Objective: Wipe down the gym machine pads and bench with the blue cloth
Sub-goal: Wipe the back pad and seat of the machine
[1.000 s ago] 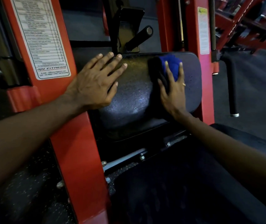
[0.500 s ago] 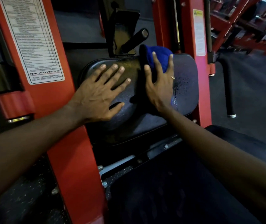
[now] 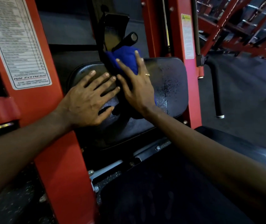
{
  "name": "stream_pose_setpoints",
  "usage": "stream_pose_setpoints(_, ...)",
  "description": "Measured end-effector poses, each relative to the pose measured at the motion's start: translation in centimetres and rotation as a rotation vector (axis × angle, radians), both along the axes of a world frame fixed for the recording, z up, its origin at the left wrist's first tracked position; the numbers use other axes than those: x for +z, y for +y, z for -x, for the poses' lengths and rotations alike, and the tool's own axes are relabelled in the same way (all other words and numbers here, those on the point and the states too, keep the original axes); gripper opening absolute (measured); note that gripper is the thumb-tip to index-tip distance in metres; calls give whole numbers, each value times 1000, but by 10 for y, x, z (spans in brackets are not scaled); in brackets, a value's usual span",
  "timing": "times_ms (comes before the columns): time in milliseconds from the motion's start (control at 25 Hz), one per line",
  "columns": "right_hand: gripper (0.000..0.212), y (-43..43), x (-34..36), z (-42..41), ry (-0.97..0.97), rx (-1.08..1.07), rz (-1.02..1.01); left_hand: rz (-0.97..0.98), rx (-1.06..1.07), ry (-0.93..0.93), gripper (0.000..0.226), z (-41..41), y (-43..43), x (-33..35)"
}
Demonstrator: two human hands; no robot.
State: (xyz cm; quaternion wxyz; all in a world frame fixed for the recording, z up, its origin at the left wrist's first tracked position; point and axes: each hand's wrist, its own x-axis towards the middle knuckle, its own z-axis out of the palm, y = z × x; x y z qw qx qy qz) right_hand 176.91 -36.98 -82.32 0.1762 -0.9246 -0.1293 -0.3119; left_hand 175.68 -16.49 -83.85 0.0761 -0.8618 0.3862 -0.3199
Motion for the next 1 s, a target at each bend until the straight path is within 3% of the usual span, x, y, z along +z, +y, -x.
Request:
stream_pose_setpoints(80,49,-28,-5,-1,-26,82,137,5,0,-5,64,0,1,1)
stream_pose_setpoints(280,48,-69,-13,3,80,-295,-294,-5,65,77,69,5,-10,5)
stream_pose_setpoints(480,58,-65,-58,63,156,-62,-83,-68,44,99,68,-4,-31,12)
stream_pose_setpoints(560,57,-80,-62,60,141,-49,-122,-103,76,49,68,-5,-34,5)
stream_pose_setpoints(800,49,-90,-12,-33,94,-646,-613,-107,93,24,68,-7,-35,2)
stream_pose_setpoints(880,49,-83,-20,-15,69,-523,-466,-101,97,31,68,-5,-37,1)
stream_pose_setpoints(1000,55,-75,-52,38,102,-141,-202,-96,95,44,68,-4,-37,5)
